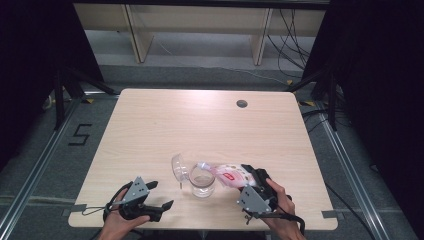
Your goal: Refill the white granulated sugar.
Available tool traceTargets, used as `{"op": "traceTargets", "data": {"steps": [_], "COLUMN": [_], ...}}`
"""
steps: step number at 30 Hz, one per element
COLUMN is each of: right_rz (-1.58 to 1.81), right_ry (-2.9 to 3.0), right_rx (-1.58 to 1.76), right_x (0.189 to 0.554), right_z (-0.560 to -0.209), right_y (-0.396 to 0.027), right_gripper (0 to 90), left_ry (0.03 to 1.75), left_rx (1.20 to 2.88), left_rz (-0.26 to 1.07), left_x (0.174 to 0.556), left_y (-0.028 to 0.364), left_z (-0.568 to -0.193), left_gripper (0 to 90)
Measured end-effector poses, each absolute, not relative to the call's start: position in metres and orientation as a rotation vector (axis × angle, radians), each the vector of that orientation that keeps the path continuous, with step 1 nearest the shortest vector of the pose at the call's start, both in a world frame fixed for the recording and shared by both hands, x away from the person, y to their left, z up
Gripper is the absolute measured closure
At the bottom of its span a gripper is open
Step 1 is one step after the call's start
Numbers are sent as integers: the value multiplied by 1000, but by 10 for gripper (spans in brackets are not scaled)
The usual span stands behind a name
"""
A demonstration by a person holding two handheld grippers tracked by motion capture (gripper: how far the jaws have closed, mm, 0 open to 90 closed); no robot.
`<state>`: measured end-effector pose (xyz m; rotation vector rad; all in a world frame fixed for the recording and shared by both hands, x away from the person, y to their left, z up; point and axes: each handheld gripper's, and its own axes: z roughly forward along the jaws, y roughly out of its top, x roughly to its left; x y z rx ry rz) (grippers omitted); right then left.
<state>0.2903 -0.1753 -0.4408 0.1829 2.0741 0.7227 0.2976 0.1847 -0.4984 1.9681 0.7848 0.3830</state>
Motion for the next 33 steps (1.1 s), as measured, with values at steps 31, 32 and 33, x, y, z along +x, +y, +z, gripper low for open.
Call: {"op": "traceTargets", "data": {"steps": [31,32,33], "right_rz": [155,138,118], "right_ry": [1920,1917,1911], "right_rx": [-220,-223,-248], "right_x": [282,282,282], "right_z": [-444,-445,-444], "right_y": [-155,-155,-155], "right_gripper": [453,454,454], "left_ry": [775,776,775], "left_rx": [1991,1990,1994], "left_rz": [393,392,395], "left_x": [298,298,298], "left_y": [184,183,183], "left_z": [-499,-499,-499], "left_gripper": [151,151,151]}}
